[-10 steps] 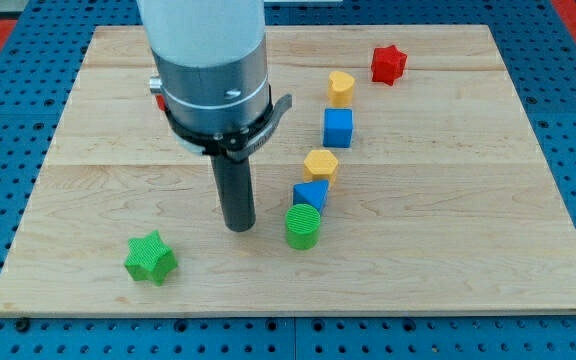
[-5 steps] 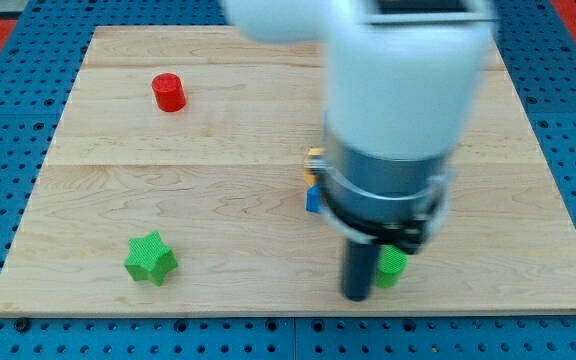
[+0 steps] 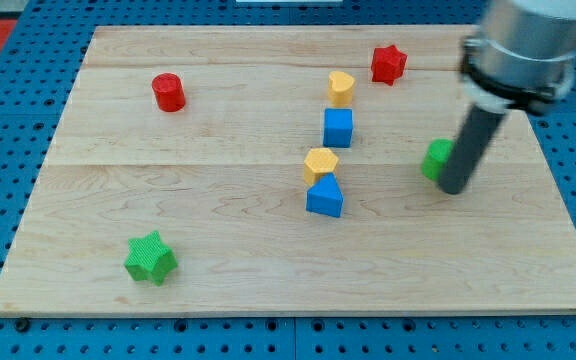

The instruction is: Slide green circle to right of blue cube

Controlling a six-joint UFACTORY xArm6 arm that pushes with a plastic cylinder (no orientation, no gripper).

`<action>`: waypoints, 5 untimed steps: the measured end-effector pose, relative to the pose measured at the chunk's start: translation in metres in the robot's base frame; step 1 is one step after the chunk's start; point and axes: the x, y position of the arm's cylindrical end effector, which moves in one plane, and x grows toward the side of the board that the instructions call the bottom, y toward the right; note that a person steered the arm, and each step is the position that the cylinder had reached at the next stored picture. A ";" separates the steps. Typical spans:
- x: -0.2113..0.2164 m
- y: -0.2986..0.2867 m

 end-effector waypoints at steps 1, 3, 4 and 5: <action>0.001 -0.001; -0.039 -0.008; -0.015 0.062; -0.029 0.061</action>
